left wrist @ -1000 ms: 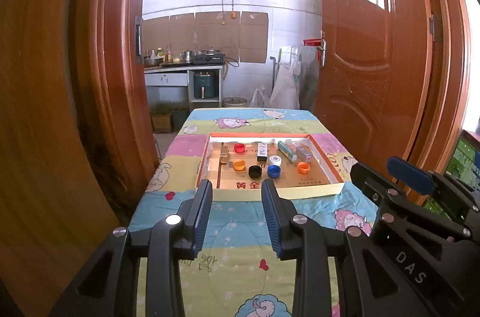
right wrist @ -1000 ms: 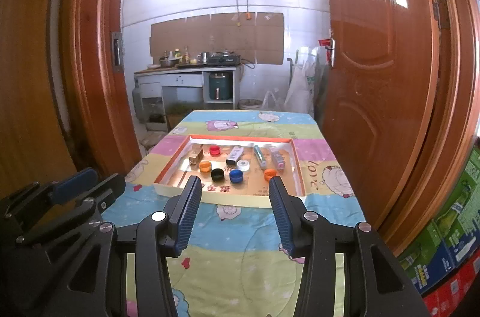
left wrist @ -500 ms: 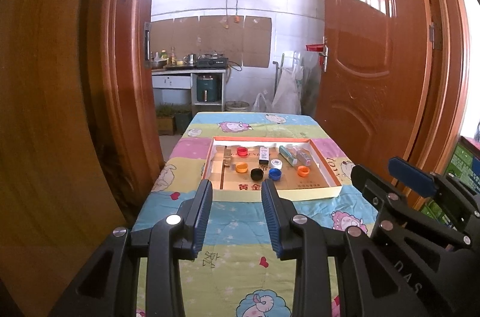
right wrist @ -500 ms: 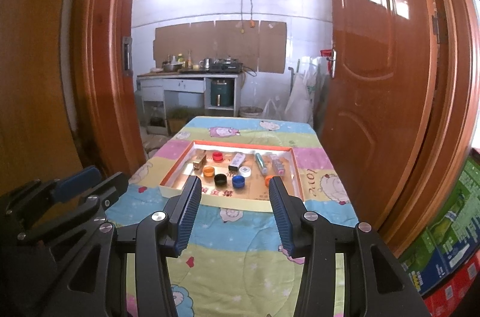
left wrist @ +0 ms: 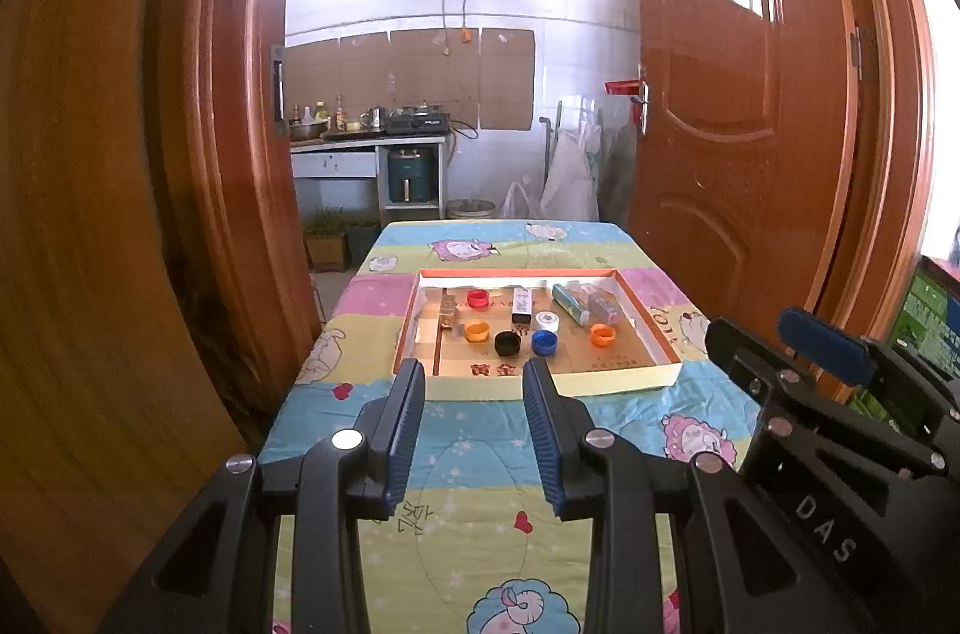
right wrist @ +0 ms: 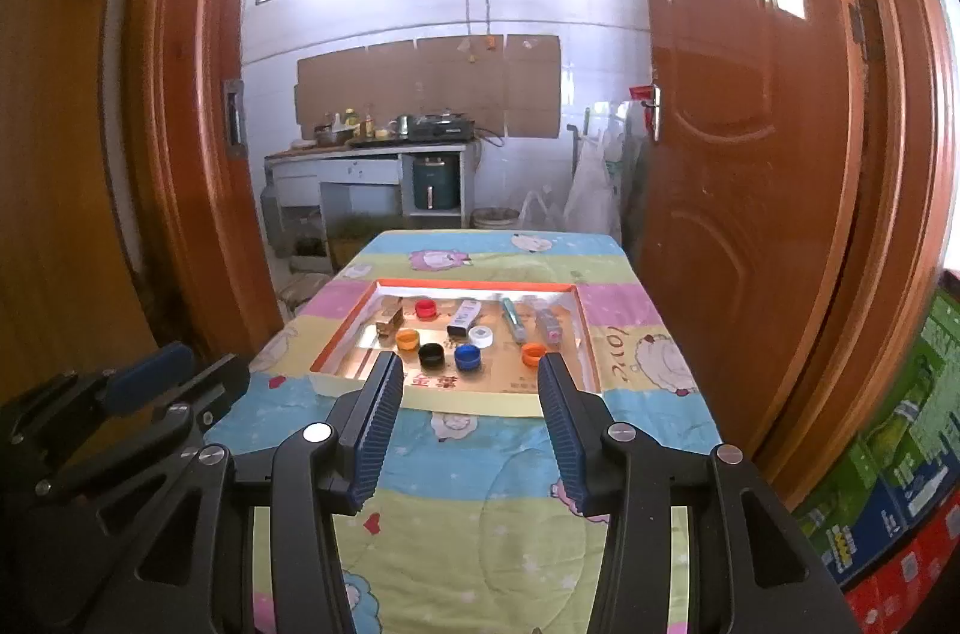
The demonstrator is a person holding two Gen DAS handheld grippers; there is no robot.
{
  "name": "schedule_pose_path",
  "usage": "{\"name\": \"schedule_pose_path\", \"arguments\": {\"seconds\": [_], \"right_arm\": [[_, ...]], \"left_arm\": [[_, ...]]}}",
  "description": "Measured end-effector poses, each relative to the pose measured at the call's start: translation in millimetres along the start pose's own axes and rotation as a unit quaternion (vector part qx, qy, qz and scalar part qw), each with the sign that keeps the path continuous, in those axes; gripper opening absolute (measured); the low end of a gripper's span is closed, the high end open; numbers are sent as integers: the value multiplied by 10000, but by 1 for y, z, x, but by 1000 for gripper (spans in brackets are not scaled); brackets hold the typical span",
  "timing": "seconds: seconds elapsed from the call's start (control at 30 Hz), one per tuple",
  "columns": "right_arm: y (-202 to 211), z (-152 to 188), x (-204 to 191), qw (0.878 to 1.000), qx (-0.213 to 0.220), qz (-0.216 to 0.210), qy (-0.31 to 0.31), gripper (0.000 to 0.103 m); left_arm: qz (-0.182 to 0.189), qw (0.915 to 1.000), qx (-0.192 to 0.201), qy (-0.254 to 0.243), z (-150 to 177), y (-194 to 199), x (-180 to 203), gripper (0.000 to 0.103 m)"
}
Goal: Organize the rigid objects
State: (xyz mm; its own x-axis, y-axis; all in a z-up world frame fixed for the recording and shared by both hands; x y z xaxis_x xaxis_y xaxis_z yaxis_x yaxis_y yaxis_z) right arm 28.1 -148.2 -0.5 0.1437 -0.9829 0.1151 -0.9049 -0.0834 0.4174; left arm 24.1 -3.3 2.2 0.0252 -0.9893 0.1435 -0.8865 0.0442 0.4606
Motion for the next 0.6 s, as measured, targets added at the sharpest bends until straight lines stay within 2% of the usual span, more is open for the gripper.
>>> {"name": "schedule_pose_path", "arguments": {"seconds": [0.6], "right_arm": [[-1, -1, 3, 10000, 20, 7, -3, 49]], "left_arm": [[98, 9999, 12, -28, 4, 1, 3, 34]]}}
Point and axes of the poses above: each gripper's, at about its wrist camera, not at the fingertips, and y roughly against the way its jaws point, x to its right, z to its underside, the point moved 1 cm from there along -y, roughly the way its jaws point, and after that the axes turned 8 degrees about y, right-handed, at the moved point
